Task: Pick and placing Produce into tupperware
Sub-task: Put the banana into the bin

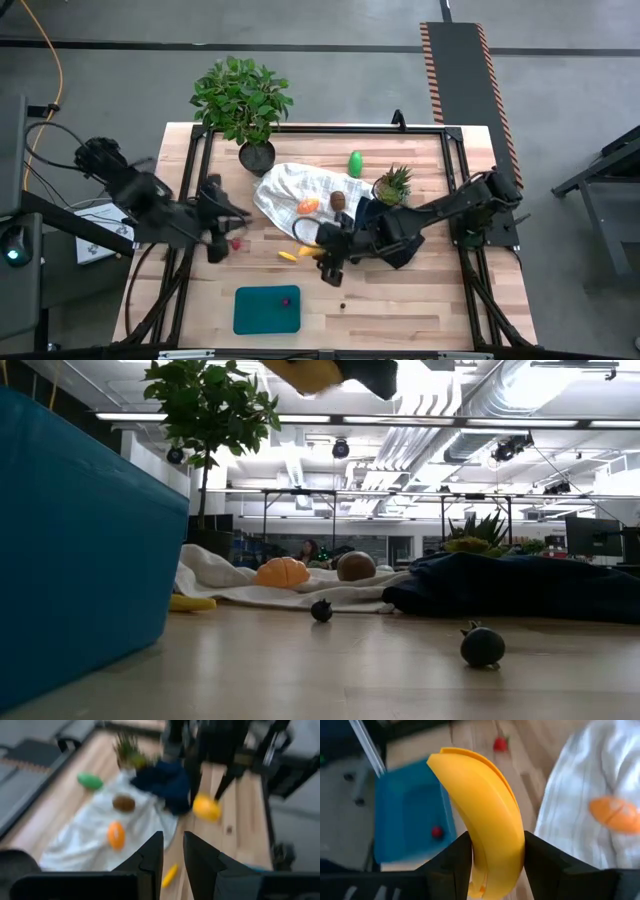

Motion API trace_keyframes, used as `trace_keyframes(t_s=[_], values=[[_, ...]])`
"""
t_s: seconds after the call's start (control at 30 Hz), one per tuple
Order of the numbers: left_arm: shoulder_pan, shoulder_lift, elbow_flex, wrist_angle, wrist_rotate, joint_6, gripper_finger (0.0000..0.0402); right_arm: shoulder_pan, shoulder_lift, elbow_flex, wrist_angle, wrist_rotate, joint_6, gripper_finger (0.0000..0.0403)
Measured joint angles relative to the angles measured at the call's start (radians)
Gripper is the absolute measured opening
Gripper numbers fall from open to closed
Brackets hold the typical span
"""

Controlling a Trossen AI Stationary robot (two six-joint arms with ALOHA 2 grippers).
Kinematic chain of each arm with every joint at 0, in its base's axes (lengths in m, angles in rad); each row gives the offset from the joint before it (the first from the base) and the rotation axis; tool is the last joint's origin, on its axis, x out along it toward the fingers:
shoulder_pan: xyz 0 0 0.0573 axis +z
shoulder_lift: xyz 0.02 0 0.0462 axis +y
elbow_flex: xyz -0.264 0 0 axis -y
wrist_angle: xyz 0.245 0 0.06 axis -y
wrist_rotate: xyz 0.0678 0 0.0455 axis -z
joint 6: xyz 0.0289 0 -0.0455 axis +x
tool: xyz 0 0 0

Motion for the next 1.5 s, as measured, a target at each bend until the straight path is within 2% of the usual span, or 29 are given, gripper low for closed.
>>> trace_keyframes(t_s=[0.13, 0.27, 0.43, 0.53, 0.73, 0.93, 1.27, 1.5], values=[[0.0, -0.079, 0.075, 0.028, -0.048, 0.02, 0.0065, -0.034, -0.014, 0.0, 0.135, -0.024, -0.003, 0.0138], [0.0, -0.163, 0.117, 0.045, -0.048, 0.053, 0.0075, -0.054, -0.035, 0.0, 0.287, -0.045, -0.018, 0.0138], [-0.001, -0.25, 0.121, 0.089, -0.046, 0.106, 0.0115, -0.068, -0.051, 0.0, 0.484, -0.074, -0.051, 0.0138], [-0.001, -0.26, 0.121, 0.127, -0.047, 0.153, 0.0142, -0.071, -0.055, 0.0, 0.597, -0.086, -0.07, 0.0138], [-0.001, -0.192, 0.12, 0.196, 0.002, 0.265, 0.0184, -0.085, -0.062, 0.0, 0.728, -0.088, -0.09, 0.0138], [0.0, -0.088, 0.119, 0.242, -0.013, 0.339, 0.0212, -0.086, -0.063, 0.0, 0.825, -0.094, -0.108, 0.0138], [0.0, 0.018, 0.119, 0.33, -0.027, 0.409, 0.0221, -0.085, -0.064, 0.0, 0.854, -0.111, -0.116, 0.0138], [0.0, 0.023, 0.119, 0.407, -0.004, 0.416, 0.0221, -0.083, -0.064, 0.0, 0.855, -0.128, -0.116, 0.0138]])
